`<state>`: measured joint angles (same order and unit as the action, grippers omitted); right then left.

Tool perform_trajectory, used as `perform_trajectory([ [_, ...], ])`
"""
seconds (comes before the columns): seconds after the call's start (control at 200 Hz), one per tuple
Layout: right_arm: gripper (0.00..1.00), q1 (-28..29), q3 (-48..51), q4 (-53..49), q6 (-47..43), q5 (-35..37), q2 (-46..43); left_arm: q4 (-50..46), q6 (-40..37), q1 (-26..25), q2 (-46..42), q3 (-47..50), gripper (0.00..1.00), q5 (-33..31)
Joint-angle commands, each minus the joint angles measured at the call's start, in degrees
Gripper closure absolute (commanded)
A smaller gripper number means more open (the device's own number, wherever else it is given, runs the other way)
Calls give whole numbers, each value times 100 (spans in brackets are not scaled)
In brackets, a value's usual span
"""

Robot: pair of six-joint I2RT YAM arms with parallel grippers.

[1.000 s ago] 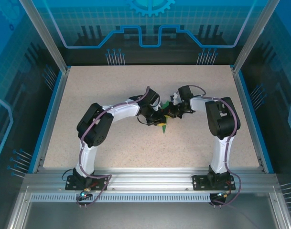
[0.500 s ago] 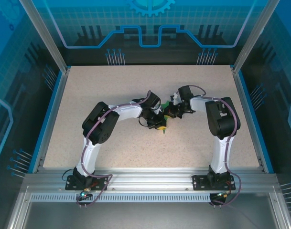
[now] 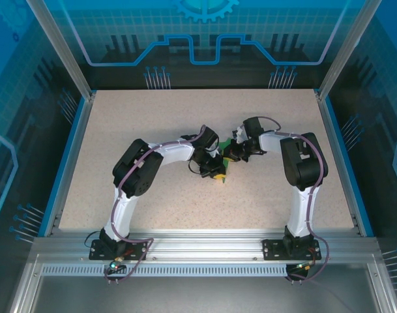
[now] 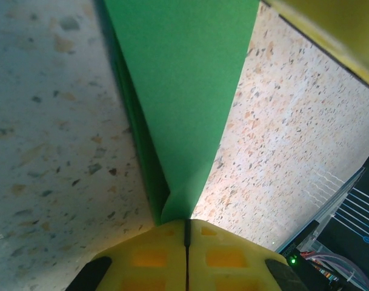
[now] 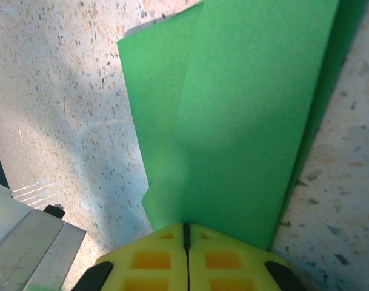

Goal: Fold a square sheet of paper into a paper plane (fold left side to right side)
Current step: Fold the wing for the fifth time at the center of the table.

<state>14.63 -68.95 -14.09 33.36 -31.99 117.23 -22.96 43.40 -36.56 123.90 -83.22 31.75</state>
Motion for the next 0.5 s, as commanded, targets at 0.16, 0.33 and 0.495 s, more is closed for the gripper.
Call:
perform_trajectory([
  [0.16, 94, 22, 83, -523, -85, 398, 221, -455, -129, -63, 243, -200, 92, 256],
  [0.33, 94, 24, 66, -545, -85, 402, 239, -550, -213, -123, 333, -359, 90, 319],
  [0.495, 94, 29, 34, -602, -80, 431, 239, -665, -217, -121, 355, -380, 91, 280],
])
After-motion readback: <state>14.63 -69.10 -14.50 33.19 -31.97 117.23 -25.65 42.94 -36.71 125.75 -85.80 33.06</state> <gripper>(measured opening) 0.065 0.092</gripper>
